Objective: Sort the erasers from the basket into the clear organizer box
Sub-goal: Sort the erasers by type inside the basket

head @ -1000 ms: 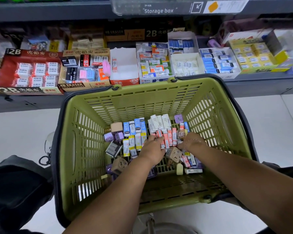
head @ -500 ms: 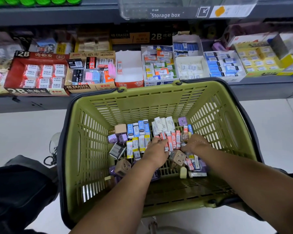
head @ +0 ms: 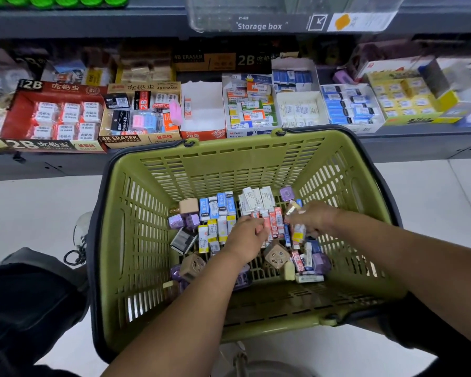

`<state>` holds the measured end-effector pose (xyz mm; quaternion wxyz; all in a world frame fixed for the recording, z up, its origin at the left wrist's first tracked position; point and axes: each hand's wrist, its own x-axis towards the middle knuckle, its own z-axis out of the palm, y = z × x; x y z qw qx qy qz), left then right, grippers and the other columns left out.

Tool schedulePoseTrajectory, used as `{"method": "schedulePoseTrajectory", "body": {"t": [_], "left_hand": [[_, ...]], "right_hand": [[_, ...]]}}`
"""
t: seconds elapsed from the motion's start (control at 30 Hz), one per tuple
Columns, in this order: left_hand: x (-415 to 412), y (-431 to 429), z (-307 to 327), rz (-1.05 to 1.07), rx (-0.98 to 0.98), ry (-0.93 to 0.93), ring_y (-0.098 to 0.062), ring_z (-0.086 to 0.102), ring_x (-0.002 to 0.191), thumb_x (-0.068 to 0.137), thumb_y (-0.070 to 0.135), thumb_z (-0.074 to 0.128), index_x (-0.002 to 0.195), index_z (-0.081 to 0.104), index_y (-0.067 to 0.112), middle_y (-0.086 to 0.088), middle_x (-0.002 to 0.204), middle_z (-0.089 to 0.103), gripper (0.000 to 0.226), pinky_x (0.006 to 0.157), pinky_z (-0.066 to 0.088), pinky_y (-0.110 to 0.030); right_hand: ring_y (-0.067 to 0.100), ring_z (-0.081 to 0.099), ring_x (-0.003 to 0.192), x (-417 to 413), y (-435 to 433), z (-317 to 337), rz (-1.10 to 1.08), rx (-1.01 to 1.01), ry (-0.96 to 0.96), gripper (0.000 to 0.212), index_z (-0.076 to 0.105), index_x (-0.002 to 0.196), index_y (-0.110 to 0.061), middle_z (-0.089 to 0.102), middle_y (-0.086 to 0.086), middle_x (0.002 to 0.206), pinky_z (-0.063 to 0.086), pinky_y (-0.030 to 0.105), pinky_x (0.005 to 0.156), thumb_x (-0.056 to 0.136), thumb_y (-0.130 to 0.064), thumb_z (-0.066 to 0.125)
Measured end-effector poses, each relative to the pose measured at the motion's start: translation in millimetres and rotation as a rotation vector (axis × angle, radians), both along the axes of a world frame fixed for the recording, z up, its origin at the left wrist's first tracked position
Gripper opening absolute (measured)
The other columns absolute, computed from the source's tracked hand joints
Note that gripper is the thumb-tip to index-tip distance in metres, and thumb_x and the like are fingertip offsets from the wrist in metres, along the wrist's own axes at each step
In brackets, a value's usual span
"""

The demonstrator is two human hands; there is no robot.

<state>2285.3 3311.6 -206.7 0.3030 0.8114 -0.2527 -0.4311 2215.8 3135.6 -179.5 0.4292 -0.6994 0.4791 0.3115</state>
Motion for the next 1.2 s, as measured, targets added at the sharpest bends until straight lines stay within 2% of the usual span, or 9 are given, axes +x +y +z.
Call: {"method": "schedulePoseTrajectory", "body": {"t": [0.1, 0.23, 0.33, 0.4, 0.47, 0.67, 0.87, 1.03, 1.2], "left_hand": [[1, -11, 12, 0.245, -0.166, 0.373, -0.017, 0.058, 0.113, 0.095, 0.047, 0.051, 0.138, 0.047, 0.018, -0.006, 0.140, 0.049, 0.052, 0.097, 0.046, -0.029], [-4, -12, 16, 0.520, -0.259, 0.905, -0.018, 0.073, 0.077, 0.093, 0.026, 0.060, 0.144, 0.031, 0.005, -0.018, 0.120, 0.062, 0.062, 0.070, 0.059, -0.026], [-1, -4, 11, 0.553, -0.149, 0.780, -0.015, 0.067, 0.066, 0.096, 0.021, 0.057, 0.142, 0.032, 0.000, -0.010, 0.089, 0.069, 0.056, 0.060, 0.055, -0.022], [3, 0, 5, 0.591, -0.108, 0.689, -0.016, 0.062, 0.068, 0.099, 0.019, 0.053, 0.143, 0.034, 0.005, -0.009, 0.091, 0.066, 0.050, 0.060, 0.054, -0.022], [7, 2, -2, 0.652, -0.102, 0.623, -0.016, 0.060, 0.071, 0.099, 0.016, 0.053, 0.143, 0.036, 0.009, -0.007, 0.092, 0.064, 0.048, 0.063, 0.054, -0.023], [7, 3, -11, 0.689, -0.108, 0.579, -0.017, 0.064, 0.093, 0.097, 0.016, 0.056, 0.138, 0.045, 0.014, 0.001, 0.097, 0.061, 0.042, 0.079, 0.055, -0.027], [11, 10, -12, 0.770, -0.108, 0.683, -0.018, 0.067, 0.097, 0.092, 0.023, 0.064, 0.134, 0.044, 0.015, -0.006, 0.116, 0.066, 0.047, 0.071, 0.053, -0.025], [11, 12, -14, 0.796, -0.075, 0.663, -0.016, 0.066, 0.092, 0.090, 0.025, 0.067, 0.123, 0.050, 0.017, -0.009, 0.136, 0.052, 0.038, 0.066, 0.052, -0.023], [12, 12, -14, 0.800, -0.053, 0.666, -0.022, 0.064, 0.107, 0.089, 0.022, 0.069, 0.114, 0.055, 0.019, -0.008, 0.131, 0.057, 0.029, 0.068, 0.052, -0.023]], "right_hand": [[0.005, 0.042, 0.039, 10, 3, 20, -0.132, 0.340, -0.235, 0.021, 0.060, 0.089, -0.009, 0.045, -0.002, 0.049, 0.043, 0.017, 0.046, 0.089, -0.030, 0.061], [0.005, 0.049, 0.049, 17, 21, 26, -0.072, 0.443, -0.332, 0.017, 0.059, 0.094, -0.008, 0.052, 0.005, 0.070, 0.047, 0.018, 0.051, 0.095, -0.024, 0.054], [0.011, 0.054, 0.060, 7, 16, 20, -0.153, 0.267, -0.281, 0.025, 0.059, 0.106, -0.008, 0.061, 0.010, 0.084, 0.053, 0.022, 0.056, 0.093, -0.029, 0.057], [0.012, 0.054, 0.050, -4, 8, 11, -0.107, 0.023, -0.132, 0.025, 0.061, 0.089, -0.003, 0.061, 0.009, 0.066, 0.057, 0.028, 0.065, 0.091, -0.028, 0.062], [0.009, 0.053, 0.034, -12, 11, 0, -0.025, -0.097, 0.010, 0.032, 0.058, 0.072, 0.002, 0.056, 0.005, 0.045, 0.053, 0.020, 0.048, 0.088, -0.025, 0.066], [0.015, 0.054, 0.035, -14, 24, -28, -0.069, -0.136, 0.100, 0.038, 0.053, 0.065, 0.005, 0.057, 0.013, 0.049, 0.050, 0.024, 0.039, 0.087, -0.022, 0.069], [0.011, 0.047, 0.024, -9, 21, -37, -0.020, -0.127, 0.168, 0.036, 0.055, 0.066, 0.002, 0.054, 0.007, 0.037, 0.041, 0.018, 0.036, 0.081, -0.024, 0.074], [0.012, 0.045, 0.026, -8, 21, -38, 0.034, -0.098, 0.210, 0.041, 0.062, 0.100, 0.005, 0.050, 0.003, 0.030, 0.039, 0.017, 0.037, 0.080, -0.028, 0.075], [0.011, 0.043, 0.023, -4, 23, -41, 0.040, -0.136, 0.224, 0.031, 0.057, 0.067, 0.001, 0.053, 0.005, 0.037, 0.040, 0.016, 0.036, 0.083, -0.021, 0.072]]}}
